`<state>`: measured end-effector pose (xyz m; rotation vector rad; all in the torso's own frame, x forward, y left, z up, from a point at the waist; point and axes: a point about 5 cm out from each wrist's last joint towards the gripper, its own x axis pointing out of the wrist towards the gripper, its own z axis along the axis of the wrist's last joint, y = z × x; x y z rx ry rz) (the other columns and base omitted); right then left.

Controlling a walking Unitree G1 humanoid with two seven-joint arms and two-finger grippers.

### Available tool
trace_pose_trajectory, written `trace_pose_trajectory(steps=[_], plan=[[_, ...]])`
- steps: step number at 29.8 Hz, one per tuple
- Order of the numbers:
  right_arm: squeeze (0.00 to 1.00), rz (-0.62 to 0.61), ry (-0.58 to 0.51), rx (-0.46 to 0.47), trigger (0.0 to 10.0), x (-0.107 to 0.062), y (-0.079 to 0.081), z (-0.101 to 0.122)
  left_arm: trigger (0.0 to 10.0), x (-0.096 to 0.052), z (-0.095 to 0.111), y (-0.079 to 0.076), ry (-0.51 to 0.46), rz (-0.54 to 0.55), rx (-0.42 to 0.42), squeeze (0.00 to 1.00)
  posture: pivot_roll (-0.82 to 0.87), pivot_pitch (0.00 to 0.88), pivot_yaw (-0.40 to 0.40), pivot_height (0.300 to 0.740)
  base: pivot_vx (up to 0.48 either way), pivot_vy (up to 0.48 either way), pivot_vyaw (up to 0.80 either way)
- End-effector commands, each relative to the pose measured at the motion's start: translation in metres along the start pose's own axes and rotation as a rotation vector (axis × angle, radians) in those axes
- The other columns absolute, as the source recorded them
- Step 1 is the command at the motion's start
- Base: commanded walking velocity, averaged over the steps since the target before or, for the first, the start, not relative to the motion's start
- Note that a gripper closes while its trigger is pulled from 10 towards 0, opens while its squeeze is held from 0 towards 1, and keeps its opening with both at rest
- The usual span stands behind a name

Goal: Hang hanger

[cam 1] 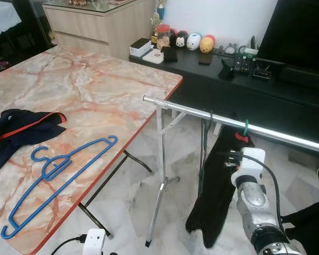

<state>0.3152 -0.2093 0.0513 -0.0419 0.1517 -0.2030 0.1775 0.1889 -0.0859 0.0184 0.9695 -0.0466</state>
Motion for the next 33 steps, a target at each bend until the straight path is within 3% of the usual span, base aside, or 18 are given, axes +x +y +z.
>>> trace_pose_trajectory(steps=[1, 6, 12, 13, 20, 21, 22, 23, 24, 33], plan=[[1.0, -0.037, -0.028, 0.001, 10.0, 0.002, -0.005, 0.006, 10.0, -0.001, -0.003, 0.003, 0.015, 0.001, 0.027, 0.0, 0.01, 0.001, 0.039, 0.74, 0.0, 0.0, 0.0], [1.0, -0.088, -0.045, 0.013, 10.0, 0.002, -0.009, 0.008, 10.0, -0.001, -0.003, 0.003, 0.015, -0.003, 0.028, 0.0, 0.02, 0.0, 0.041, 0.74, 0.0, 0.0, 0.0], [0.98, -0.057, -0.033, -0.002, 10.0, 0.003, -0.005, 0.007, 10.0, -0.001, -0.003, 0.003, 0.016, -0.004, 0.028, 0.0, 0.02, 0.0, 0.039, 0.74, 0.0, 0.0, 0.0], [0.0, -0.048, -0.027, -0.002, 10.0, 0.003, -0.004, 0.006, 10.0, -0.001, -0.003, 0.003, 0.016, -0.004, 0.028, 0.0, 0.02, 0.0, 0.039, 0.74, 0.0, 0.0, 0.0], [0.0, 0.034, -0.01, 0.014, 10.0, 0.005, 0.005, 0.006, 10.0, -0.001, -0.003, 0.003, 0.015, -0.002, 0.029, 0.0, 0.02, 0.0, 0.037, 0.74, 0.0, 0.0, 0.0], [0.0, 0.064, -0.007, 0.009, 9.4, 0.006, 0.007, 0.007, 10.0, -0.001, -0.003, 0.003, 0.015, -0.001, 0.029, 0.0, 0.02, 0.0, 0.036, 0.74, 0.0, 0.0, 0.0], [0.0, 0.084, 0.009, -0.009, 4.8, 0.006, 0.009, 0.006, 10.0, -0.001, -0.003, 0.003, 0.015, 0.0, 0.03, 0.0, 0.02, 0.0, 0.036, 0.74, 0.0, 0.0, 0.0], [0.0, 0.084, 0.009, -0.009, 4.8, 0.006, 0.009, 0.006, 10.0, -0.001, -0.003, 0.003, 0.015, 0.0, 0.03, 0.0, 0.02, 0.0, 0.036, 0.74, 0.0, 0.0, 0.0], [0.0, 0.089, 0.012, -0.015, 0.0, 0.006, 0.009, 0.005, 10.0, -0.001, -0.003, 0.003, 0.015, 0.0, 0.029, 0.0, 0.02, 0.0, 0.036, 0.74, 0.0, 0.0, 0.0], [0.0, 0.098, 0.029, -0.016, 0.0, 0.006, 0.009, 0.003, 10.0, -0.001, -0.003, 0.002, 0.017, -0.004, 0.026, 0.0, 0.02, 0.0, 0.034, 0.74, 0.0, 0.0, 0.0]])
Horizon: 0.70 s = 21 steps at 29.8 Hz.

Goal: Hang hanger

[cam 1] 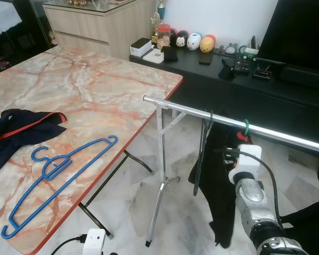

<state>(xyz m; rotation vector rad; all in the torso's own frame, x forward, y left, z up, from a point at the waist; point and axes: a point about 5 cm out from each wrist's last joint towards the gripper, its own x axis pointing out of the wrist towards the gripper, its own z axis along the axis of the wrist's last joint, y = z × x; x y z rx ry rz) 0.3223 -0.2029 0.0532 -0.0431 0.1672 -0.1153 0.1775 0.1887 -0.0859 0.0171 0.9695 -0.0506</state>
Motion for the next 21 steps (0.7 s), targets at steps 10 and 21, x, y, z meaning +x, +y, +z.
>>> trace_pose_trajectory(steps=[10, 21], plan=[[0.0, 0.006, 0.025, 0.001, 0.0, 0.0012, 0.0016, -0.0022, 10.0, -0.0007, -0.0023, 0.0029, 0.017, -0.004, 0.026, 0.0, 0.02, 0.0, 0.038, 0.74, 0.0, 0.0, 0.0], [0.0, -0.009, 0.032, 0.005, 0.0, 0.0011, 0.0016, -0.0033, 10.0, -0.0007, -0.0024, 0.0031, 0.018, -0.004, 0.028, 0.0, 0.03, 0.0, 0.039, 0.74, 0.0, 0.0, 0.0]])
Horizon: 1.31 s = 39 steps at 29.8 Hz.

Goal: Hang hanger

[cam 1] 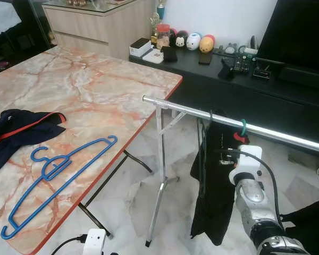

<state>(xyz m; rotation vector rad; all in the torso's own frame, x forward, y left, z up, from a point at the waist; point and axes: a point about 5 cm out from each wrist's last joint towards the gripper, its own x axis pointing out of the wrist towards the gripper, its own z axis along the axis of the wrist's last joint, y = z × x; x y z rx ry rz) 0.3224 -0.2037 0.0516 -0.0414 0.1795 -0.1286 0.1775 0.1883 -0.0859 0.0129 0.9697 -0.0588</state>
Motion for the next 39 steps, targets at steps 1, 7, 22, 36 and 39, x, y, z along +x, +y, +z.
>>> trace_pose_trajectory(steps=[1, 7, 22, 36, 39], plan=[[0.0, 0.0, 0.016, 0.004, 0.0, 0.001, 0.002, -0.002, 10.0, -0.001, -0.002, 0.004, 0.018, 0.006, 0.028, 0.0, 0.03, 0.0, 0.039, 0.74, 0.0, 0.0, 0.0], [0.0, -0.053, -0.053, 0.003, 0.0, 0.001, -0.002, 0.008, 10.0, -0.001, -0.002, 0.004, 0.017, 0.009, 0.032, 0.0, 0.03, 0.0, 0.04, 0.74, 0.0, 0.0, 0.0], [0.0, -0.078, -0.2, 0.013, 0.0, -0.006, 0.003, 0.017, 10.0, -0.001, -0.002, 0.005, 0.016, 0.014, 0.042, 0.0, 0.03, 0.002, 0.042, 0.74, 0.0, 0.0, 0.0], [0.0, -0.079, -0.078, -0.039, 10.0, -0.053, 0.0, -0.041, 10.0, -0.001, -0.002, 0.005, 0.017, 0.008, 0.053, 0.0, 0.02, 0.005, 0.043, 0.74, 0.0, 0.0, 0.0], [0.0, -0.091, -0.064, -0.044, 10.0, -0.055, -0.002, -0.044, 10.0, -0.001, -0.001, 0.005, 0.01, 0.008, 0.047, 0.0, 0.01, 0.005, 0.044, 0.74, 0.0, 0.0, 0.0]])
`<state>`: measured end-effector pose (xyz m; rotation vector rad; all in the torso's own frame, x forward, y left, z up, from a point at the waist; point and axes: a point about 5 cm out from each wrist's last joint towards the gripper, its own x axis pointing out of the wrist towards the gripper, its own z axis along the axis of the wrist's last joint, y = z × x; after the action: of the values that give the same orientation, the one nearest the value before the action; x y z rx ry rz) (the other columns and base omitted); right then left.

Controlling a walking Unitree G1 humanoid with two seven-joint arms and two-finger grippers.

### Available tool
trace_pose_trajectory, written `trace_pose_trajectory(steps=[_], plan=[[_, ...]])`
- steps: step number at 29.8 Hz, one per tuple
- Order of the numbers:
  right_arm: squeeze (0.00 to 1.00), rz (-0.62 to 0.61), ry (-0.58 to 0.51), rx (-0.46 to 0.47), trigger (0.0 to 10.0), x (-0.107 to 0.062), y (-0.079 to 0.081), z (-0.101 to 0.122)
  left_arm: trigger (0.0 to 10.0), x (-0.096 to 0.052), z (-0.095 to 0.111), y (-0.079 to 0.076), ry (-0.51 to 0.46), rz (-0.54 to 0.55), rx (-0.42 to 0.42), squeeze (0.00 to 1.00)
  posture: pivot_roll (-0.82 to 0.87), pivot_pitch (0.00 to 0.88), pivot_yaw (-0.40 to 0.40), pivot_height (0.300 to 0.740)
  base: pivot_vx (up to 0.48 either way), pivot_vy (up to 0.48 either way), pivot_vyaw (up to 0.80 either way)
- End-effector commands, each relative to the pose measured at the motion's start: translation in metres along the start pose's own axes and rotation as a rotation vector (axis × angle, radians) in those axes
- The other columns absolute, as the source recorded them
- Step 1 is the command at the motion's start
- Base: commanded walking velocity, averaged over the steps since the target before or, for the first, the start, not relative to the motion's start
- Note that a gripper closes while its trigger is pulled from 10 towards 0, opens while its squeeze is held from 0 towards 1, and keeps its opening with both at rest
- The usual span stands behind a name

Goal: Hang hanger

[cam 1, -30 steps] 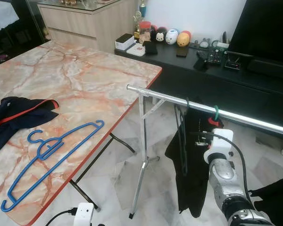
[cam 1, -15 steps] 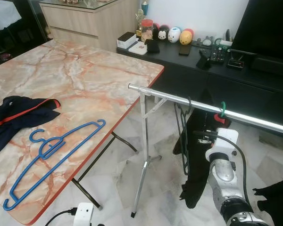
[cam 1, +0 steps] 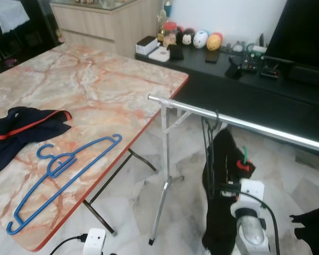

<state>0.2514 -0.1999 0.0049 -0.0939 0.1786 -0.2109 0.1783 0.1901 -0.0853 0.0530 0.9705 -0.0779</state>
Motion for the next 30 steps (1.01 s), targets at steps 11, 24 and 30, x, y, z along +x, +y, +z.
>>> trace_pose_trajectory(steps=[11, 24, 30], plan=[[0.0, -0.036, -0.066, 0.013, 10.0, 0.021, -0.001, 0.027, 10.0, -0.001, -0.002, 0.003, 0.008, 0.006, 0.0, 0.0, 0.02, 0.002, 0.038, 0.74, 0.0, 0.0, 0.0], [0.0, -0.05, -0.049, 0.001, 10.0, 0.023, -0.003, 0.027, 10.0, -0.001, -0.003, 0.002, 0.009, 0.002, -0.008, 0.0, 0.02, 0.0, 0.033, 0.74, 0.0, 0.0, 0.0], [0.0, -0.05, -0.048, -0.002, 10.0, 0.025, -0.002, 0.028, 10.0, -0.001, -0.004, 0.003, 0.009, 0.001, -0.009, 0.0, 0.02, 0.0, 0.033, 0.74, 0.0, 0.0, 0.0]])
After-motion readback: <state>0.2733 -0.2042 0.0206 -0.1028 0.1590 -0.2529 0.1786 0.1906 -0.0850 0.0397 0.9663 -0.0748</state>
